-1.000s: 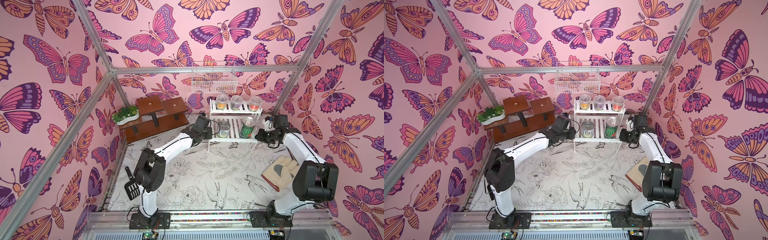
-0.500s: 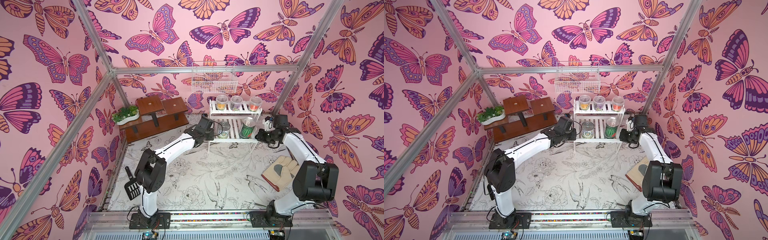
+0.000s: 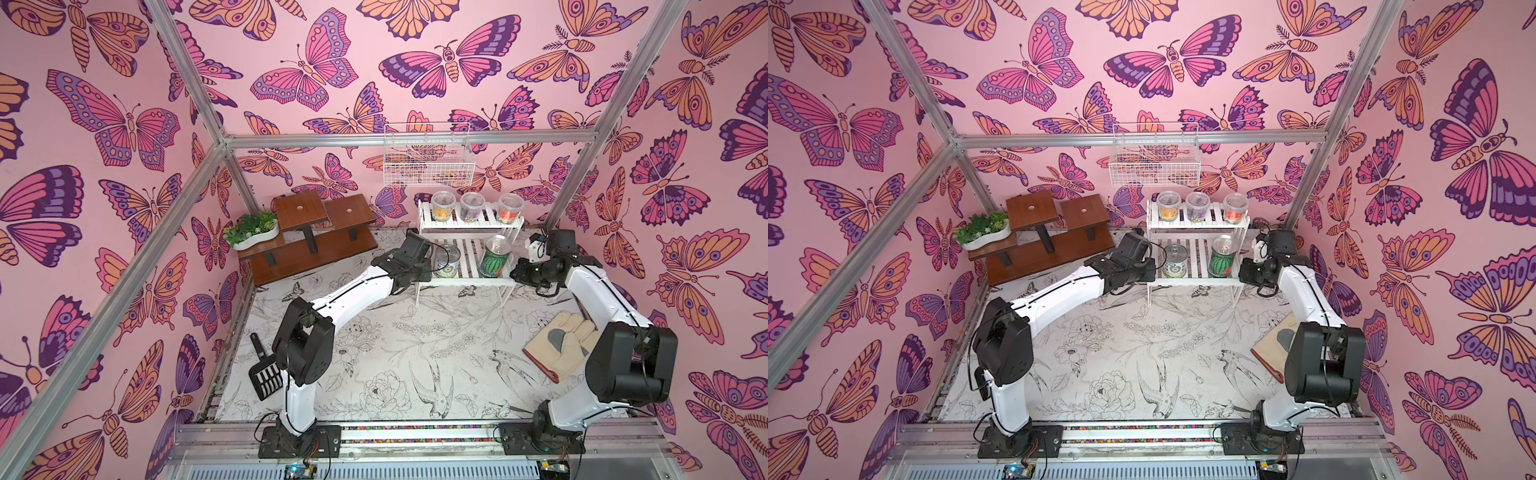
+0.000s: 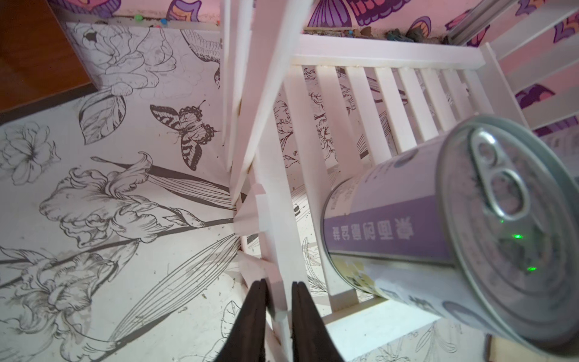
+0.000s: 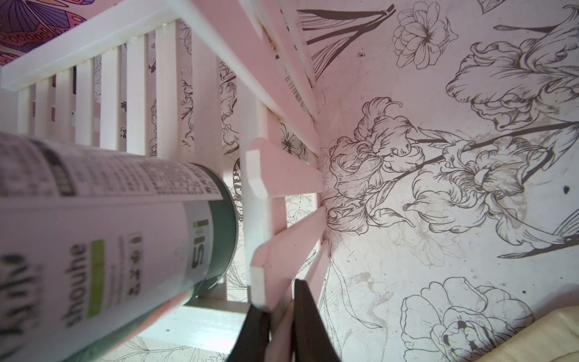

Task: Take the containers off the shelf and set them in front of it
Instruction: Move the shelf to the center of the board.

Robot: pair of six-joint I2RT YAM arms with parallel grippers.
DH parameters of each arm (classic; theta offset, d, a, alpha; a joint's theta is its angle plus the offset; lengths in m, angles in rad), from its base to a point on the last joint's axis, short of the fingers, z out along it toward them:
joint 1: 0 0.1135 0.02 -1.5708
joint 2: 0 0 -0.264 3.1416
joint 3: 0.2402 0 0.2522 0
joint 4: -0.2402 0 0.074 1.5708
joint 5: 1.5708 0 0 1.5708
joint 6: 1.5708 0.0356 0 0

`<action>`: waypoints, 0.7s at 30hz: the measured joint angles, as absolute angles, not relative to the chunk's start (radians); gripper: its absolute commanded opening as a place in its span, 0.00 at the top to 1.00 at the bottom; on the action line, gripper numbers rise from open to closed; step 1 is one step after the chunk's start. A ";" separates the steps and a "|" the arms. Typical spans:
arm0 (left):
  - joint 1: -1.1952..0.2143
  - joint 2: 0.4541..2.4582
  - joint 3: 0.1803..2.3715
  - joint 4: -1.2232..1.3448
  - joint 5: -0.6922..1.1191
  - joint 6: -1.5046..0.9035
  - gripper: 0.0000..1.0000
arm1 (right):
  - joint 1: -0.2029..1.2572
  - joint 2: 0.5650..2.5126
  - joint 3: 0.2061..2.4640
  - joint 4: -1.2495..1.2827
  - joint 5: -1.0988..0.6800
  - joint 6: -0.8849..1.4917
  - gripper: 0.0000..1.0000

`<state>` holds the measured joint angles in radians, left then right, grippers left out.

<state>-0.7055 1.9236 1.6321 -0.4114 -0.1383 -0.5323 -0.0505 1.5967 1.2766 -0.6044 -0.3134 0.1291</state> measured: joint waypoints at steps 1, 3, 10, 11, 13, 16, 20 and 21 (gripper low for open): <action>-0.706 1.924 1.635 -0.416 -0.150 -0.542 0.97 | -0.049 1.592 1.275 -0.616 -0.315 0.130 0.99; -0.706 1.925 1.637 -0.418 -0.152 -0.546 1.00 | -0.045 1.586 1.272 -0.624 -0.310 0.130 1.00; -0.705 1.920 1.627 -0.414 -0.160 -0.553 1.00 | -0.027 1.583 1.272 -0.627 -0.291 0.130 1.00; -0.705 1.915 1.618 -0.408 -0.163 -0.555 1.00 | -0.023 1.582 1.272 -0.629 -0.286 0.130 1.00; -0.702 1.900 1.592 -0.389 -0.171 -0.557 1.00 | -0.010 1.580 1.272 -0.631 -0.277 0.130 1.00; -0.692 1.864 1.541 -0.372 -0.186 -0.559 1.00 | 0.022 1.579 1.272 -0.632 -0.268 0.133 1.00; -0.673 1.803 1.465 -0.370 -0.206 -0.558 1.00 | 0.075 1.579 1.272 -0.628 -0.263 0.149 1.00; -0.669 1.790 1.452 -0.371 -0.210 -0.558 1.00 | 0.084 1.579 1.271 -0.627 -0.263 0.154 1.00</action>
<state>-0.6693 1.7897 1.4517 -0.3714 -0.2104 -0.5575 0.0837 1.5787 1.2709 -0.6266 -0.2630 0.1535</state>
